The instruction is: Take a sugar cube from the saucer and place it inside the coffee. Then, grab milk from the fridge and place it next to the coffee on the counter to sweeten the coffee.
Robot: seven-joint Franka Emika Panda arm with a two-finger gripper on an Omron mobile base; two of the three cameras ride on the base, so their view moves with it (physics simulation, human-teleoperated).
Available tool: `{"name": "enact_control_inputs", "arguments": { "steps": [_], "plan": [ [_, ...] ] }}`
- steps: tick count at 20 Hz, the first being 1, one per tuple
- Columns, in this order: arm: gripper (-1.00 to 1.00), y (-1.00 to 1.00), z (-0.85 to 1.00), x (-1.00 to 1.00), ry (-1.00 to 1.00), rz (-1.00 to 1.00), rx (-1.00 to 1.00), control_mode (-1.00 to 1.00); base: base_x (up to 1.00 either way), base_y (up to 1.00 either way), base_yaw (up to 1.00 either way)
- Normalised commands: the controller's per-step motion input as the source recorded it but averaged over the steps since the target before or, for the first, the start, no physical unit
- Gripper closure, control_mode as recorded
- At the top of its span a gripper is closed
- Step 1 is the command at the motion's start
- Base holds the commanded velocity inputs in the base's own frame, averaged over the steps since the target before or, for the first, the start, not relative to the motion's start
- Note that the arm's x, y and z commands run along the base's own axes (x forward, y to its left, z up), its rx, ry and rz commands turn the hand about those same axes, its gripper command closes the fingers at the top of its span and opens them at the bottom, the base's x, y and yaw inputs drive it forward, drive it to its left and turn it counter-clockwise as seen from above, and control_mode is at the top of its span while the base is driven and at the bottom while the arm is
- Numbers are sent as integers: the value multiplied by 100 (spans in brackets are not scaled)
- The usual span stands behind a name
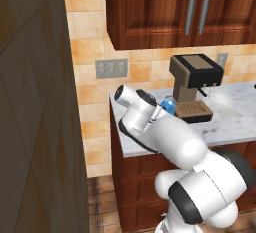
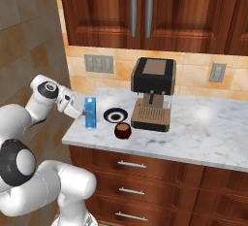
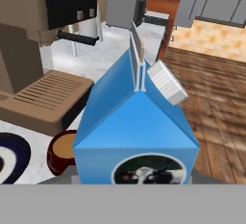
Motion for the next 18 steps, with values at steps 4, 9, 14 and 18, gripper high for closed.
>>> {"name": "enact_control_inputs", "arguments": {
  "steps": [4, 9, 14, 18],
  "plan": [
    [100, -6, -34, 30, 2, 0, 0, -100, 0, 0, 0],
    [100, -1, -44, 2, 7, 0, 0, -100, 0, 0, 0],
    [100, 0, -33, 12, 4, -1, 0, -100, 0, 0, 0],
    [100, -1, -34, 26, 1, -1, 0, -100, 0, 0, 0]
  ]
}}
